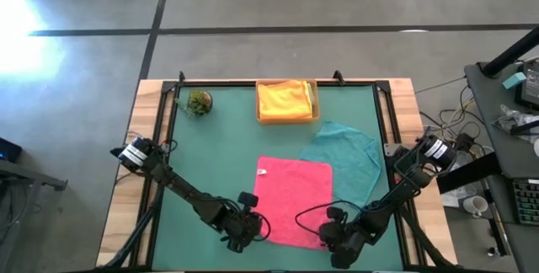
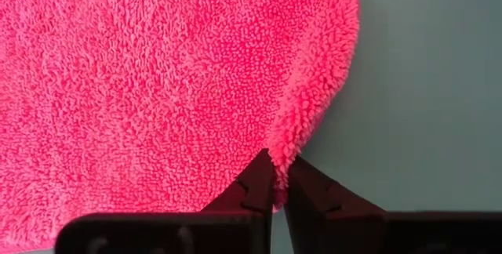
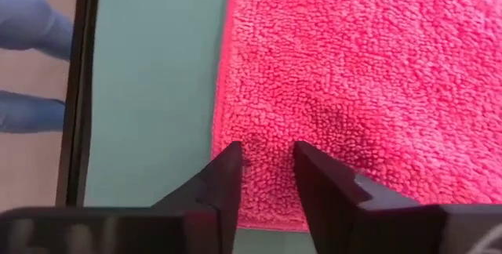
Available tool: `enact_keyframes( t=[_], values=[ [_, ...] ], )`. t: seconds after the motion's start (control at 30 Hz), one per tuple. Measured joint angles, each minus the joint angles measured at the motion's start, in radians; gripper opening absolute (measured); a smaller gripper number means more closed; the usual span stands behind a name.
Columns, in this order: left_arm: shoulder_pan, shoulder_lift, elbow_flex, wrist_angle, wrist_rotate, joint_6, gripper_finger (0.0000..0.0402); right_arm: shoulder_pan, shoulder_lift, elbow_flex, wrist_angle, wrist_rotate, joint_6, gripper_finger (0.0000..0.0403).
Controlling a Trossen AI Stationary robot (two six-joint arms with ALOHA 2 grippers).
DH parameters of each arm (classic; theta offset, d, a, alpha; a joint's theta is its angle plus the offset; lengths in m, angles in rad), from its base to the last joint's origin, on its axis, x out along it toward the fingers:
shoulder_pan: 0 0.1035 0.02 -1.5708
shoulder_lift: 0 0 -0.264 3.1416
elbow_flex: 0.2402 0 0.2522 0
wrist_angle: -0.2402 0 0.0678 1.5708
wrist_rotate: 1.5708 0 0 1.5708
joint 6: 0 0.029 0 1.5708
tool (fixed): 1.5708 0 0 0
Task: Fold microfiber towels
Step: Fold the pink towel
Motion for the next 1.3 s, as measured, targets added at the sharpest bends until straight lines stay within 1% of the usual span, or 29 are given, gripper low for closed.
enact_keyframes(
  t=[0.2, 0.33, 0.5, 0.63, 0.73, 0.9, 1.03, 1.13, 1.2, 1.3],
  values=[
    [0.0, 0.0, 0.0, 0.0, 0.0, -0.004, 0.0008, 0.0, 0.052, -0.002, -0.009, 0.011, 0.09, 0.0038],
    [0.003, 0.0, 0.0, -0.003, 0.0, -0.075, 0.0008, 0.0, 0.065, -0.002, -0.006, 0.006, 0.122, 0.0013],
    [0.003, -0.01, 0.0, -0.025, 0.001, -0.128, 0.0008, 0.0, 0.026, 0.018, -0.011, 0.0, 0.1, 0.0009],
    [0.003, -0.047, 0.005, -0.07, 0.001, -0.131, 0.0008, 0.0, -0.021, 0.058, -0.046, 0.002, 0.063, 0.0009],
    [0.003, -0.079, 0.024, -0.101, 0.008, -0.129, 0.0008, 0.0, -0.044, 0.091, -0.126, -0.002, 0.062, 0.0008],
    [0.002, -0.126, 0.067, -0.126, 0.08, -0.129, 0.0008, 0.004, -0.072, 0.2, -0.253, 0.004, 0.069, 0.0008],
    [-0.007, -0.141, 0.121, -0.215, 0.111, -0.129, 0.0008, 0.011, -0.072, 0.295, -0.36, 0.014, 0.07, 0.0008],
    [-0.009, -0.143, 0.158, -0.282, 0.17, -0.13, 0.0008, 0.016, -0.075, 0.362, -0.451, 0.024, 0.077, 0.0008],
    [-0.01, -0.143, 0.17, -0.315, 0.186, -0.13, 0.0008, 0.017, -0.074, 0.393, -0.507, 0.048, 0.088, 0.0008],
    [-0.005, -0.143, 0.164, -0.316, 0.17, -0.129, 0.0008, 0.012, -0.074, 0.401, -0.589, 0.108, 0.123, 0.0008]
  ],
)
